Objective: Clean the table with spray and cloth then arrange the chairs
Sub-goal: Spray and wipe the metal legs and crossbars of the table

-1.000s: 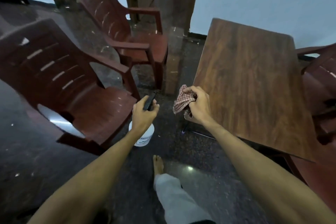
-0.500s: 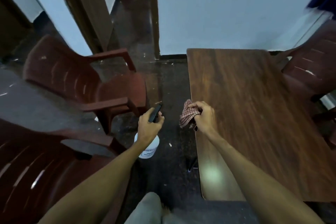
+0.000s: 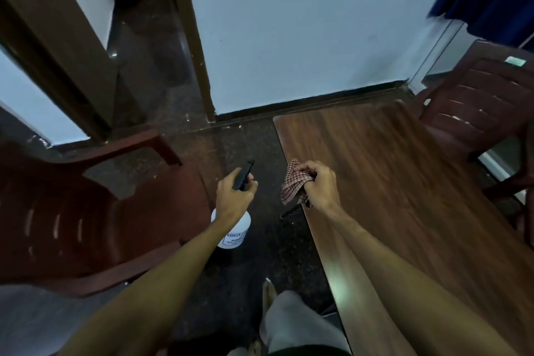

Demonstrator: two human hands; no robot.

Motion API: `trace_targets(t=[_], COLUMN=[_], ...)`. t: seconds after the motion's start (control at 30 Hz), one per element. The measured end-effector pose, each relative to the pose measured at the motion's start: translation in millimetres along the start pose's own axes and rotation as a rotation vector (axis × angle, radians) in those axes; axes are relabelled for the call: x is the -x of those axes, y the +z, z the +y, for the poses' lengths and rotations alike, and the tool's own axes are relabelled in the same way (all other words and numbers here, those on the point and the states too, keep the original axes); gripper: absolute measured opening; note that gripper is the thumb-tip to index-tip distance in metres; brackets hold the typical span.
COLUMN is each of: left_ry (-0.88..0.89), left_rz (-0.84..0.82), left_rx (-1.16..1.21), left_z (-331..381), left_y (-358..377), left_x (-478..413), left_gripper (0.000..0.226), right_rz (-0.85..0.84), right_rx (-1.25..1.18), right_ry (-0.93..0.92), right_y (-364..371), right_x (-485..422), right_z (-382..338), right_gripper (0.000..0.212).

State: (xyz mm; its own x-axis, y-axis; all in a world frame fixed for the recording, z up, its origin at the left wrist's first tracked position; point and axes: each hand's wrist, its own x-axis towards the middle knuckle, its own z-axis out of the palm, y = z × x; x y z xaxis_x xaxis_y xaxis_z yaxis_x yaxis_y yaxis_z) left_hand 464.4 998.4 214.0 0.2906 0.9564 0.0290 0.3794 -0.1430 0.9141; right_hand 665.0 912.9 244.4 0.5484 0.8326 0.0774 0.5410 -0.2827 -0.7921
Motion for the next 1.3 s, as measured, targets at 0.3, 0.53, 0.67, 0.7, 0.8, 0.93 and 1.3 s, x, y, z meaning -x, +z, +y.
trace_targets(t=[0.3,0.53,0.67,0.7,0.8,0.93,1.3], left_ry=[0.026,0.049,0.071,0.088,0.127,0.132,0.311], left_rz=[-0.076,-0.163,-0.226,-0.251,-0.342,-0.480,-0.854], left_rx=[-0.073,-0.124,-0.134,-0.139,-0.122,-0.093,-0.081], left_z=[2,32,40,41,39,31,87], left_y=[56,90,117,125,153,197,316], left_x=[-185,-327,-411,-430,-495,-587,-777], left_gripper=[0.012,0.009,0.009,0.009,0.008,0.009,0.008], right_rz=[0.047,0.105,0.200,0.232,0.307,0.408,0.733], right_rx=[-0.067,-0.114,-0.144,-0.147,-0.118,-0.096,-0.093], right_ry=[0.077,0.171,0.223,0.243,0.312,0.427,0.636], right_y=[28,29,26,26,32,42,30], right_x=[-171,-297,-364,-380,-426,-491,-641], right_z=[37,56,70,75,92,110,116], right_gripper=[0.046,0.048,0.047,0.048,0.046,0.043,0.041])
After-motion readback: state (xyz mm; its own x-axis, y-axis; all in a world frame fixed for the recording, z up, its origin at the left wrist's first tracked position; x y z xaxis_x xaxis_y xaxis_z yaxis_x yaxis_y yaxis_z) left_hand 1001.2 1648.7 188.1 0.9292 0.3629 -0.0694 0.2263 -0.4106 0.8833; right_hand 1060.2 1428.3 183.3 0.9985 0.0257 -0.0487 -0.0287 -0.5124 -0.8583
